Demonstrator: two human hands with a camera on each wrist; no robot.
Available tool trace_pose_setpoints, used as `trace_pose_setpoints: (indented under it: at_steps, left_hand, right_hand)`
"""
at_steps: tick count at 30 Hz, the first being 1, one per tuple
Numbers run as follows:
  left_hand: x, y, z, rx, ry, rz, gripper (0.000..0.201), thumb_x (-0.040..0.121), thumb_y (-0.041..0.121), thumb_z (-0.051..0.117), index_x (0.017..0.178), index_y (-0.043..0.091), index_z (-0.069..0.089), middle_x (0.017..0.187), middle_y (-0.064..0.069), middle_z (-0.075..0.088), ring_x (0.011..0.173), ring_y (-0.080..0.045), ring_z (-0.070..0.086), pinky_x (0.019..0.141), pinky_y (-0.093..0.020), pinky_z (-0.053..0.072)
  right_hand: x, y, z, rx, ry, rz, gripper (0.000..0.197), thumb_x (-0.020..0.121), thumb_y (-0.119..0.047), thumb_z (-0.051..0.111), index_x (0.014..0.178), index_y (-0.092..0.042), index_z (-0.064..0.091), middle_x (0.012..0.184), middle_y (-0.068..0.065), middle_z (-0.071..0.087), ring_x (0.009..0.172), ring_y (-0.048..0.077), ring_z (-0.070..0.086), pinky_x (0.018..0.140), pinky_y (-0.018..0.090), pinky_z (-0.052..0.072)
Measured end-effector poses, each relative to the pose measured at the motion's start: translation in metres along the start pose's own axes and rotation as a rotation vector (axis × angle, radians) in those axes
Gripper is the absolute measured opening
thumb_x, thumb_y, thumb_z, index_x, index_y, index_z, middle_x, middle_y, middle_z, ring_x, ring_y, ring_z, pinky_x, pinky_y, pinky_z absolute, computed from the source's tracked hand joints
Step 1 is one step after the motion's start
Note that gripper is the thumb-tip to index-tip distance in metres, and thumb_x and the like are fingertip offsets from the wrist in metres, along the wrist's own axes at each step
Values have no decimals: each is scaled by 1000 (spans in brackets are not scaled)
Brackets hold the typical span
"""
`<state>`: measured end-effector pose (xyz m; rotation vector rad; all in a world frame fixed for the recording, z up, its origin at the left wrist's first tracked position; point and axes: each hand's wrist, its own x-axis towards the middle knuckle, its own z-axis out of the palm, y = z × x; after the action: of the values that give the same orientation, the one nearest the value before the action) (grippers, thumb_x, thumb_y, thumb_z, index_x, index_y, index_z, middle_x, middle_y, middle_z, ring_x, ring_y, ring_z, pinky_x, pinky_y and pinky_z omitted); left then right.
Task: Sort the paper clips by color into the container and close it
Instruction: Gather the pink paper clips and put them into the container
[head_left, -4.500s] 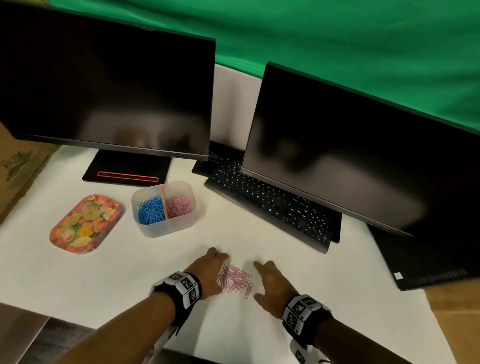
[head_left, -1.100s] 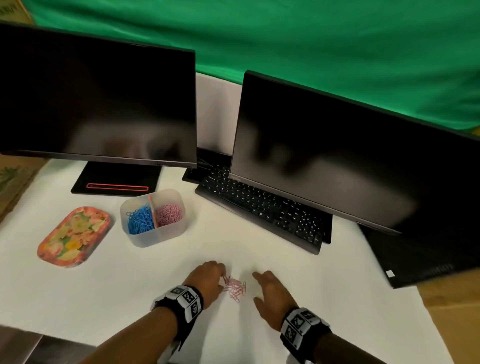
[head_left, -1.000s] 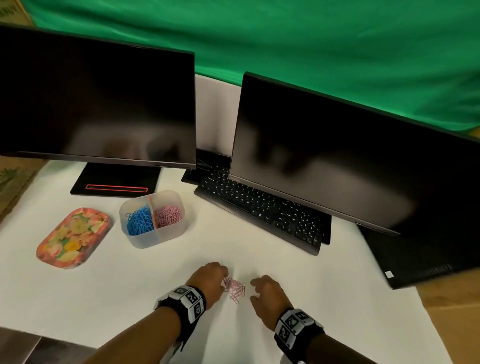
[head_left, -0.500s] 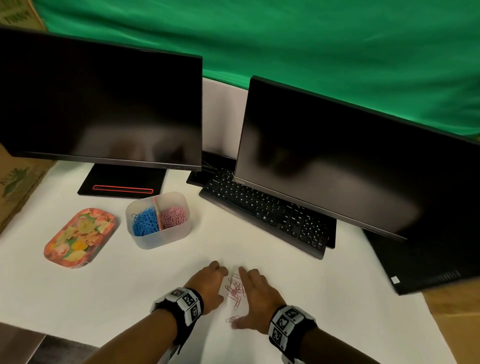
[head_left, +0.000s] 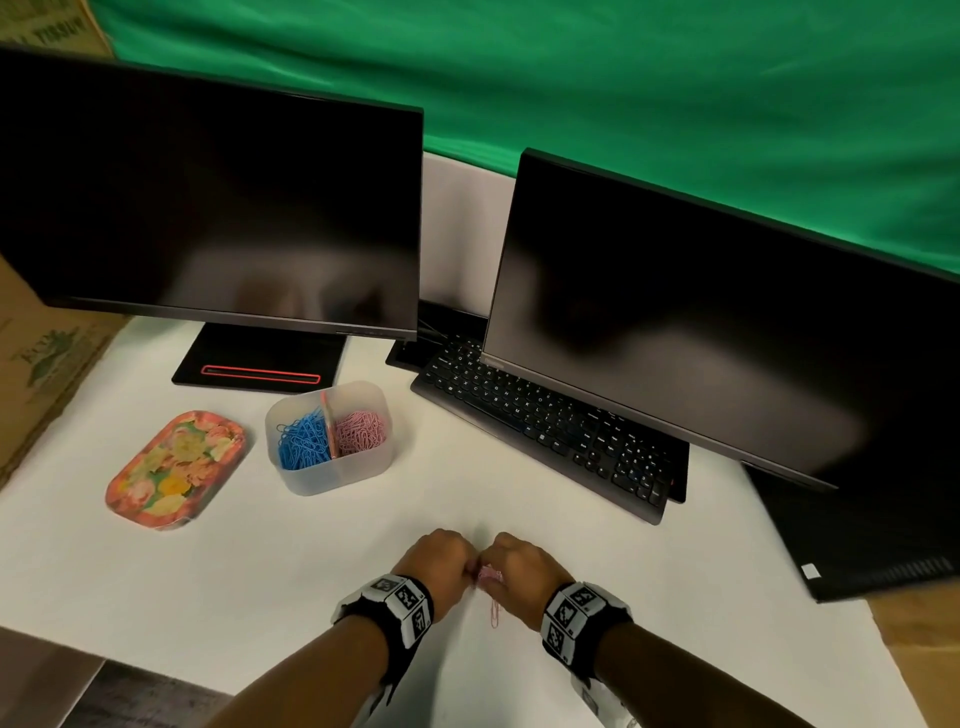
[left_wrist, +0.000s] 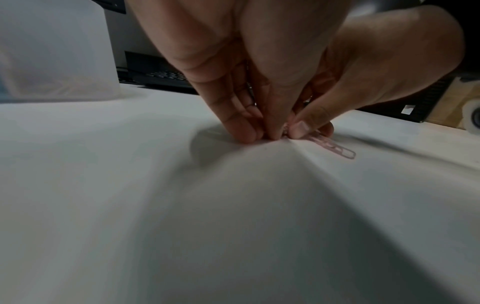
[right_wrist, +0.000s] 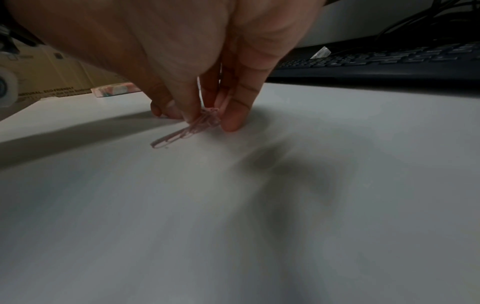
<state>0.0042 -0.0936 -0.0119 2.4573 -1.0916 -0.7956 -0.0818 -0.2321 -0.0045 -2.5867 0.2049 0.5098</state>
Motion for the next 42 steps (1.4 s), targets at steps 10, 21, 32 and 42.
trace_pose_setpoints:
  at_steps: [10,21,32,42]
  left_hand:
    - [1,-2,-4,-98,62,-53,18,84,15,51,90,19,67,86,3,62,79,-17,57,70,-24,44]
    - [-12,-36,-22,-141,153,-116,17,86,19,58,100,20,68,101,2,66,92,-17,61,79,-23,47]
    - [-31,-51,-39,-161,179,-137,16,82,20,55,92,22,69,97,1,68,88,-18,61,71,-19,39]
    - [-40,-55,-42,-106,68,-141,23,80,18,52,97,21,67,104,-1,66,94,-23,61,78,-25,47]
  right_hand:
    - [19,-12,-12,61,-95,141,14,89,-16,52,91,-13,66,98,8,65,87,23,62,79,35,55]
    - [32,-12,-31,353,-78,297,18,78,-12,64,63,-23,63,65,-3,62,51,12,60,53,25,55]
    - [121,-113,-114,446,84,-9,19,78,-5,67,68,-21,62,58,1,62,45,16,58,51,29,55]
    - [174,-151,-111,226,96,45,11,77,-12,69,83,-21,70,92,0,70,84,18,67,78,29,58]
